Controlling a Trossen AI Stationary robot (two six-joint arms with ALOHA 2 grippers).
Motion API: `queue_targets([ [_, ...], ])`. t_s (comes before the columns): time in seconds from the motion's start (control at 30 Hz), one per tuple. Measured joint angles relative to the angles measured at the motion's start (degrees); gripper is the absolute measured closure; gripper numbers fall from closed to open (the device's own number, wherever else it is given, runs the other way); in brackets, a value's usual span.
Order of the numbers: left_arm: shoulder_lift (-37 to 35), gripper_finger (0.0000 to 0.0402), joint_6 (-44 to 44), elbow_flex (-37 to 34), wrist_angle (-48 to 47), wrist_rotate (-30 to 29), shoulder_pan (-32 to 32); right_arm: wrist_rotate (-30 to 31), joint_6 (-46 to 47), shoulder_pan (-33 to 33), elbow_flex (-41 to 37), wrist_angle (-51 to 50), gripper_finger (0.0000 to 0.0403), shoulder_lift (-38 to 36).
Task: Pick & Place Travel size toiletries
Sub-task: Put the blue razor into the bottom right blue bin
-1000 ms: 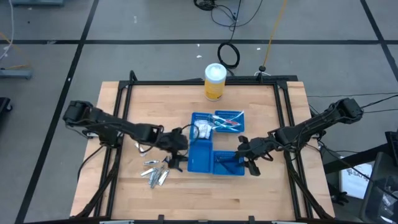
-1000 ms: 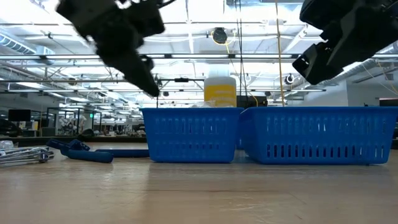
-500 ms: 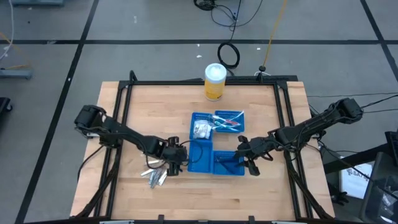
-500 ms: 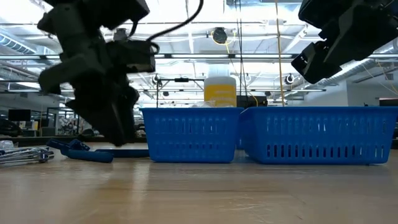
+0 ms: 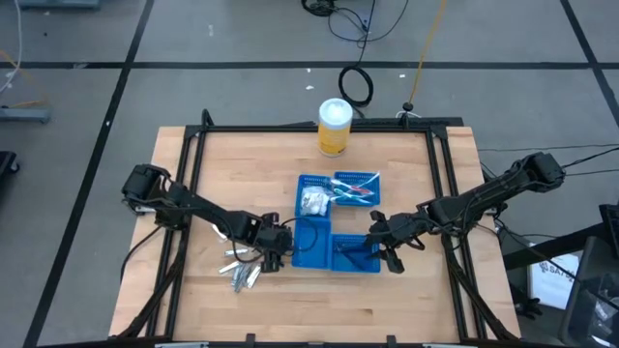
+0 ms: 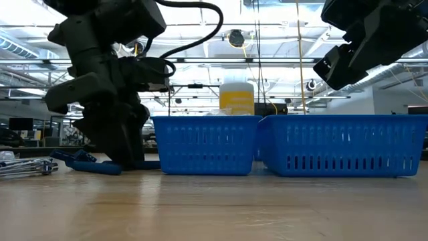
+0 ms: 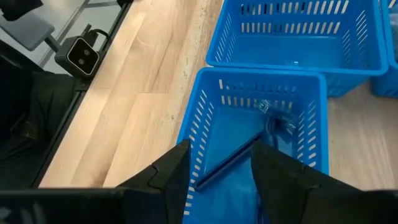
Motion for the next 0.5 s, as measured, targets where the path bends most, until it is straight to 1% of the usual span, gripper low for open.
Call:
queue_targets([
  [0.07,0.05,0.0193,-0.79,0.02,-0.77,0.11,-0.07,-0.01,0.00,0.00,-0.01,0.02,0.0248,0.00],
  [0.13,0.05,0.0224,-1.02,0.00,-1.29,0.24,-0.08,0.00,0.00,0.00,0.00,0.01,0.0248,0.00],
  [0.4,0.05,0.0378,-1.72,0.02,-2.97,1.56,-0.06,0.00,0.00,0.00,-0.01,-0.01,0.0248,0.00],
  [0.43,0.04,0.0386,-1.99,0.08,-3.89,1.60,0.01,0.00,0.00,0.00,0.00,-0.02,0.0248,0.00],
  [0.5,-0.19,0.0386,-3.41,0.11,-6.48,1.67,0.11,0.01,0.00,0.00,-0.01,-0.02,0.0248,0.00],
])
